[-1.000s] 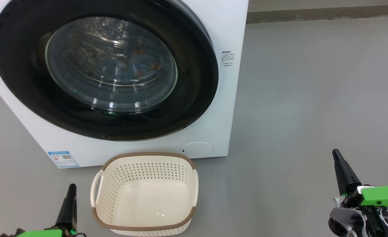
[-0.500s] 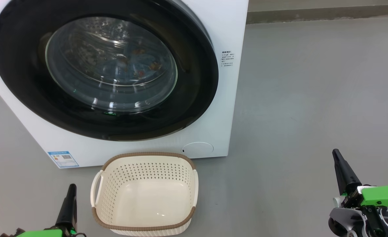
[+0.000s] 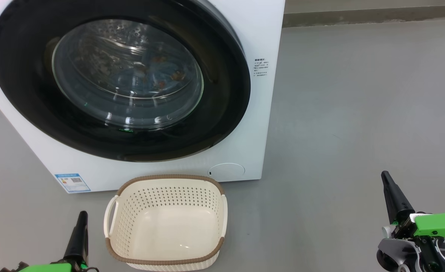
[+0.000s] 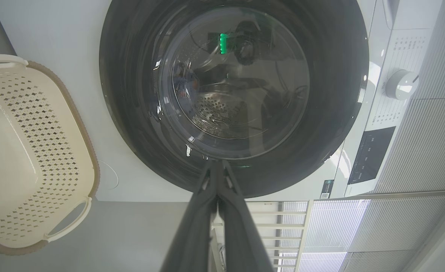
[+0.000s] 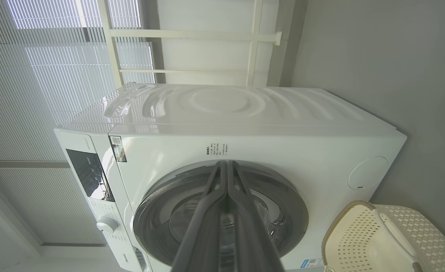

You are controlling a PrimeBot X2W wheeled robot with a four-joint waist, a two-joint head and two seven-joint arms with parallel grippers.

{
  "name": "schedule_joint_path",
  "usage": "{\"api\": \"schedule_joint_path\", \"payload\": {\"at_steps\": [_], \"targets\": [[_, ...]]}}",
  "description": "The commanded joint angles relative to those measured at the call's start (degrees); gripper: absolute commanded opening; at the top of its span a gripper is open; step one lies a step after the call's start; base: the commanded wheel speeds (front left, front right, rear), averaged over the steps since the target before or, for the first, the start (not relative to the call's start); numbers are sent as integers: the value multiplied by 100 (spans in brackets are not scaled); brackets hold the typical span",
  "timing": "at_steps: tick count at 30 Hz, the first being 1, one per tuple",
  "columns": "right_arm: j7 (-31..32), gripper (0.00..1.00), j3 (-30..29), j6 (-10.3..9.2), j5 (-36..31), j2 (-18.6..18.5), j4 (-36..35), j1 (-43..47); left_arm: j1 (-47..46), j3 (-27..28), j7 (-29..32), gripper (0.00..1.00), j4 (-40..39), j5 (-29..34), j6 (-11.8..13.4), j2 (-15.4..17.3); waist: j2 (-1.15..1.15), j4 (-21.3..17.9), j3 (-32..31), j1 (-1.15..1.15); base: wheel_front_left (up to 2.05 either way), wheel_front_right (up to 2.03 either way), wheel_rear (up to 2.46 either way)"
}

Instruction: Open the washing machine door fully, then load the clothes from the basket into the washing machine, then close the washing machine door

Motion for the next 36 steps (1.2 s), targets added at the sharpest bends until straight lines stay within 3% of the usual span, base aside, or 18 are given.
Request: {"api": "schedule_joint_path", "payload": {"at_steps": [1,36], "targets": [[41,0,105,10,-8,-48,-174,-22,-260,191,41,0,-106,-41,-40,49,0,0,0,0,0,0,0],[44,0,102,10,-11,-46,-174,-22,-260,191,42,0,-106,-41,-40,49,0,0,0,0,0,0,0]]}}
